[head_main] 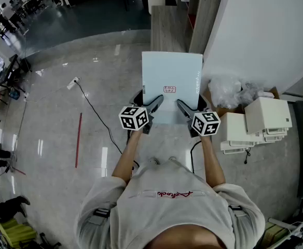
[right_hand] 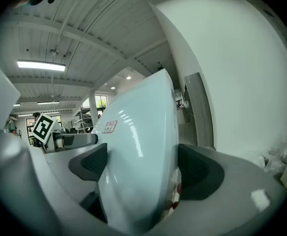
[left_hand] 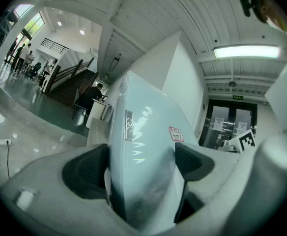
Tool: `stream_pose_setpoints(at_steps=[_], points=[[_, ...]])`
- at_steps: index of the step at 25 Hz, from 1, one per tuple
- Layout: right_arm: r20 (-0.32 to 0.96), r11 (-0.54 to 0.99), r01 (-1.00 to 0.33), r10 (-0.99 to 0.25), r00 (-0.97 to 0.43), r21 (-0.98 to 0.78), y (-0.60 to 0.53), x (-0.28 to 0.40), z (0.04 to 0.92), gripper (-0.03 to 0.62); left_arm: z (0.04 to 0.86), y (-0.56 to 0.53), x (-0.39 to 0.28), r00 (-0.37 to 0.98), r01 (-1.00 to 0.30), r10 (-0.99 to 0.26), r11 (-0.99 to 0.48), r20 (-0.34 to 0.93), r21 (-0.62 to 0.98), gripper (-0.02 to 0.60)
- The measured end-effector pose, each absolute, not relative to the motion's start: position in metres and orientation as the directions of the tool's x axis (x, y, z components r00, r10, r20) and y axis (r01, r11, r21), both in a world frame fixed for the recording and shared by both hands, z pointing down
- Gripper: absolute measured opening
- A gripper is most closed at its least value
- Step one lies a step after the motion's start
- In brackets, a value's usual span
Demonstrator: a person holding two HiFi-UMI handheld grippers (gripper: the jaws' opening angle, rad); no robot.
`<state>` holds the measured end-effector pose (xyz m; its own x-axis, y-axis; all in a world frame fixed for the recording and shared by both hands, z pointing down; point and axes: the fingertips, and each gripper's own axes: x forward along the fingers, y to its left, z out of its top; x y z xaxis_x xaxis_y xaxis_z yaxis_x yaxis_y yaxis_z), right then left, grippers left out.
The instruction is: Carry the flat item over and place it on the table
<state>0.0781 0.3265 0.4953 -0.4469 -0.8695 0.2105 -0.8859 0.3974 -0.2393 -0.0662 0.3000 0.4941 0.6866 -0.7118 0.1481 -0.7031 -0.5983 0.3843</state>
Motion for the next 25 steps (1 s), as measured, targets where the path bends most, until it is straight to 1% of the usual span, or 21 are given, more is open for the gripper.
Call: stream_pose_setpoints(at_steps=[16, 25], points=[[0.198, 0.401, -0.882, -0.87, -0.452, -0.249, 0.317, 0.08, 0.5, 0.462, 0.498, 0.291, -0.064, 0.685, -0.705, -0.713, -0.601, 0.146, 0.377, 0.436], [0.195, 0.419, -0.872, -0.861, -0.47, -0.253, 0.311, 0.107, 0.502, 0.462, 0.499, 0.287, -0.038, 0.67, -0.719, -0.728, -0.586, 0.147, 0.374, 0.436]])
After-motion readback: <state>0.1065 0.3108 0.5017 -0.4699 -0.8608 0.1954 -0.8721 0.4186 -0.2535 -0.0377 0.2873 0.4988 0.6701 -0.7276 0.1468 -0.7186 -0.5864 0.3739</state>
